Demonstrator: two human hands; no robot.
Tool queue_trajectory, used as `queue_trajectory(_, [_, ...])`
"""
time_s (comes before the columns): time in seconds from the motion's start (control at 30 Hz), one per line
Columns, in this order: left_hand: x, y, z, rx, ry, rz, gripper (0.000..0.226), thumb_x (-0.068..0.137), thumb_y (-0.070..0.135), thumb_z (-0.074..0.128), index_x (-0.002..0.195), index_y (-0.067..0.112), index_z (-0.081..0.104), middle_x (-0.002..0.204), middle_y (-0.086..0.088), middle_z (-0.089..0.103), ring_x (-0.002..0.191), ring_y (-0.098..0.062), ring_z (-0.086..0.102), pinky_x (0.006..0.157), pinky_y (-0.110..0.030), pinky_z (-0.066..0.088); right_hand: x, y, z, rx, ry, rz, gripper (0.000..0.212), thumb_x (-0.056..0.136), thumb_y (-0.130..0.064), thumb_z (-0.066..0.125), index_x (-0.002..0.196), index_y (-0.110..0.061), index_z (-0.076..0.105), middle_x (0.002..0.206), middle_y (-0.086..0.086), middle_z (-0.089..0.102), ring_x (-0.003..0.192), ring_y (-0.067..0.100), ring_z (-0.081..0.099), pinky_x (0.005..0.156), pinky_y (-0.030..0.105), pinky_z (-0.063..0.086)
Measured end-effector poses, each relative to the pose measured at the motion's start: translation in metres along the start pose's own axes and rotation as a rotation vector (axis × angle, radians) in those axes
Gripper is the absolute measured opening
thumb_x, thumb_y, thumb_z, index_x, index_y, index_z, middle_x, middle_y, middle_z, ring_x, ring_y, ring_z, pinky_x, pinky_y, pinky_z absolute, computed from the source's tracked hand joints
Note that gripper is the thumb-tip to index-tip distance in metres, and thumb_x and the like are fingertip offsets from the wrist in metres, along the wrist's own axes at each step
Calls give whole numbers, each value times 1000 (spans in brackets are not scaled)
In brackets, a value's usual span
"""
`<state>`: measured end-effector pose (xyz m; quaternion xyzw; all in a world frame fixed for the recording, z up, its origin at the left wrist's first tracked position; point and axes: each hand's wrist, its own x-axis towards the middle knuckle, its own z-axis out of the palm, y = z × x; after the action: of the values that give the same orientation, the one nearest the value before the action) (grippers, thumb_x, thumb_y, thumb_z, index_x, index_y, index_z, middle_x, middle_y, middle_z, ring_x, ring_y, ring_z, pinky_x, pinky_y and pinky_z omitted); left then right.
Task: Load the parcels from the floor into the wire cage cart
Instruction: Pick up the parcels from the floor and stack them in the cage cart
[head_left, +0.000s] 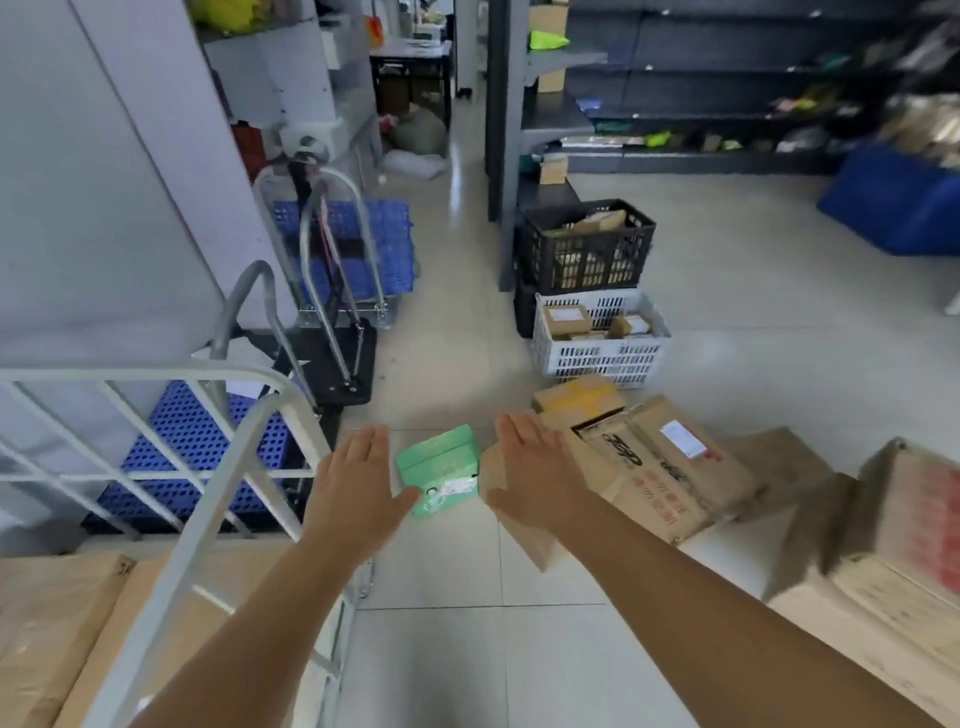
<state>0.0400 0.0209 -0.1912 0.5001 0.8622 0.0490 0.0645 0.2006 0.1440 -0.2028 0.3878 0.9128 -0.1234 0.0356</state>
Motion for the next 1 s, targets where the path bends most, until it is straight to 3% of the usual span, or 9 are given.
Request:
queue_trajectory(0.2, [21,88,29,8,-55,148,80,92,52,47,152,10,14,157,-4,21,143,-21,22,114,-35,21,-36,86,-1,63,-40,175,93,92,-41,58,155,-12,-5,162,5,-2,150,25,-6,120,44,2])
queue_trajectory(0.37, [41,150,48,18,-106,273,77,92,52,46,151,11,18,155,-1,26,141,-19,26,112,-33,25,-57,145,2,73,6,307,94,89,-46,60,154,-15,1,160,3,7,149,24,2,121,44,8])
queue_trajectory(0.57, [83,203,65,83,-184,439,83,94,56,43,153,8,10,158,-5,19,144,-21,21,116,-34,22,-66,196,4,150,45,528,93,88,-46,63,155,-15,6,162,3,8,150,25,4,121,46,8])
queue_trajectory(0.73, [127,245,70,76,-171,609,82,92,55,45,152,7,15,154,-6,30,139,-22,31,111,-34,30,-63,232,-2,148,133,695,85,86,-46,65,150,-15,18,153,2,25,143,22,18,116,40,17])
queue_trajectory(1.0, [179,313,86,81,-273,771,81,95,53,43,153,8,11,158,-6,20,144,-22,22,117,-36,24,-65,285,0,245,145,959,95,87,-48,63,155,-13,6,161,2,13,150,23,5,120,42,10])
